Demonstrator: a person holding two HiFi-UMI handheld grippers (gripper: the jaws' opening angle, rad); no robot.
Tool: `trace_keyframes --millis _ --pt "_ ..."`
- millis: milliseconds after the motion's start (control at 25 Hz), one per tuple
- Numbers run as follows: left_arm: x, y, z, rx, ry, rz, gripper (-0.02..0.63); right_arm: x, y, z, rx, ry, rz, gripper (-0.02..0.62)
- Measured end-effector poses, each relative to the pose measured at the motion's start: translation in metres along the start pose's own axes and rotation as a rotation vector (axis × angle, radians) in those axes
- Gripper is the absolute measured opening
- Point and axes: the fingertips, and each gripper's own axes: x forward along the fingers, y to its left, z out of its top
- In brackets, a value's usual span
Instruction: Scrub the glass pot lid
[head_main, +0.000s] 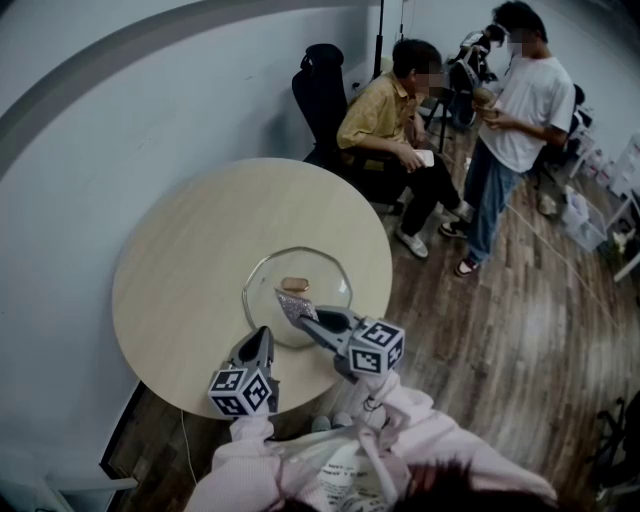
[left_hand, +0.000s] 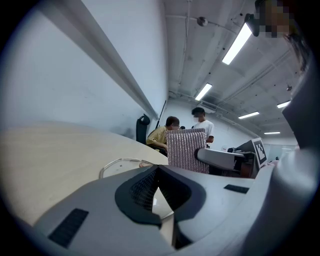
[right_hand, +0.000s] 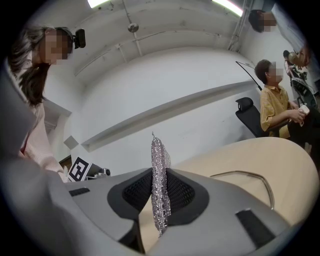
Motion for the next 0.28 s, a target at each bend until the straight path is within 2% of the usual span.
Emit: trace_keyframes --millis 280 --pt "0.0042 -0.0065 0.0009 0.004 0.002 -0.001 -0.002 -0.0062 -0.0042 0.0022 0.009 -0.006 -0.001 0.078"
